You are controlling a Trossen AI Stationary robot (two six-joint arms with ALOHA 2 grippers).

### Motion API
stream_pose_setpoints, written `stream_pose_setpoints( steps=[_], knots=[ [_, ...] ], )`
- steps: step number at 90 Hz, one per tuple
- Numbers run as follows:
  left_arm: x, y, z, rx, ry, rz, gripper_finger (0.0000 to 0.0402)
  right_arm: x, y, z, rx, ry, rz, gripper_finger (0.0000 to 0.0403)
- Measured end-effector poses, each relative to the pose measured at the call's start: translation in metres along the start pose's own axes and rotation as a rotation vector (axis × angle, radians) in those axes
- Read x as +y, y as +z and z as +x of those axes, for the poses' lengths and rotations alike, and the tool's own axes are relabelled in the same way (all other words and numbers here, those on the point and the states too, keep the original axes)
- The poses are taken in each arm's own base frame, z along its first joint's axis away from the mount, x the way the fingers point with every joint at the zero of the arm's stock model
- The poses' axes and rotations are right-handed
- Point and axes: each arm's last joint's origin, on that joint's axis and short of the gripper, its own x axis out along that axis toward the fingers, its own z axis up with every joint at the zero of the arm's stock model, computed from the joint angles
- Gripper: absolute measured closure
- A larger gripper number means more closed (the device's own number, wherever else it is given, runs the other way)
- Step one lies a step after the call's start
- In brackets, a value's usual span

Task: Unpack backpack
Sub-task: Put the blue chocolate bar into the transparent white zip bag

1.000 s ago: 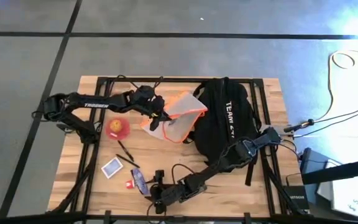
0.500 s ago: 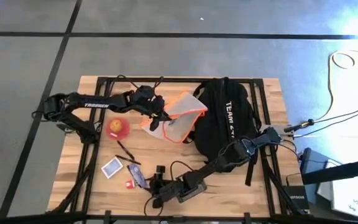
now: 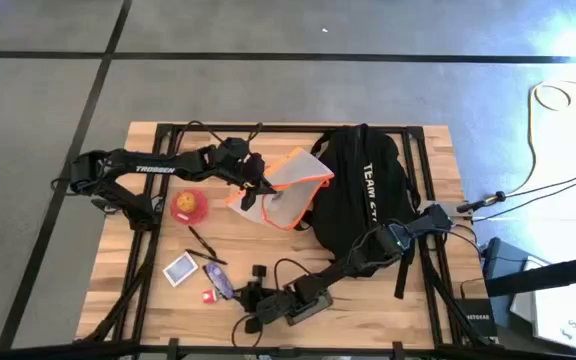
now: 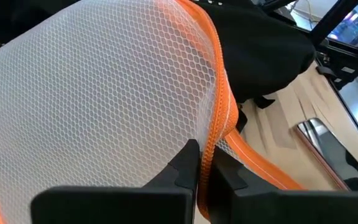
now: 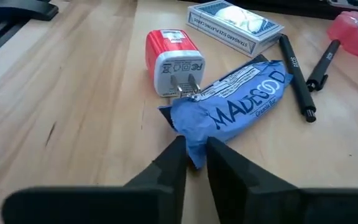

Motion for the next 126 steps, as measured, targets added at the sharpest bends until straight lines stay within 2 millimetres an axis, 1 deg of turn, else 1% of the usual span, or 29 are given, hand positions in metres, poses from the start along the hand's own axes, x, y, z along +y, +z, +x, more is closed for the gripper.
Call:
stream_pose_setpoints(
  steps=[17,28,39,47,62,76,83,90,96,102,109,118,126],
  knots=[
    [0.0,0.0,0.0,0.0,0.0,-0.007,0.0402,0.0,0.0,0.0,-0.002,-0.005,0.01,0.0399],
    [0.0,0.0,0.0,0.0,0.0,-0.009,0.0402,0.0,-0.001,0.0,0.0,-0.018,0.075,0.0402],
    [0.0,0.0,0.0,0.0,0.0,-0.01,0.0402,0.006,-0.001,-0.005,0.006,-0.024,0.072,0.0402],
    [0.0,0.0,0.0,0.0,0.0,-0.009,0.0402,0.014,0.002,-0.015,0.011,-0.062,0.045,0.0403],
    [0.0,0.0,0.0,0.0,0.0,-0.009,0.0402,0.029,0.018,-0.042,0.027,-0.093,0.015,0.0403],
    [0.0,0.0,0.0,-0.001,0.0,-0.008,0.0402,0.045,0.021,-0.066,0.033,-0.174,-0.015,0.0403],
    [0.0,0.0,0.0,-0.001,0.0,-0.008,0.0402,0.05,0.026,-0.078,0.043,-0.185,-0.005,0.0403],
    [0.0,0.0,0.0,0.0,0.0,-0.011,0.0402,0.053,0.031,-0.083,0.053,-0.129,0.005,0.0403],
    [0.0,0.0,0.0,0.0,0.0,-0.011,0.0402,0.053,0.032,-0.081,0.04,-0.103,0.029,0.04],
    [0.0,0.0,0.0,0.0,0.0,-0.007,0.0402,0.047,0.036,-0.073,0.039,-0.046,0.044,0.0388],
    [0.0,0.0,0.0,0.0,0.0,0.007,0.0402,0.043,0.043,-0.067,0.013,0.015,-0.008,0.036],
    [0.0,0.0,0.0,-0.001,0.0,0.008,0.0402,0.041,0.045,-0.06,-0.041,0.031,-0.137,0.0299],
    [0.0,0.0,0.0,-0.001,0.0,0.009,0.0402,0.04,0.039,-0.055,-0.039,0.029,-0.213,0.0233]
  ],
)
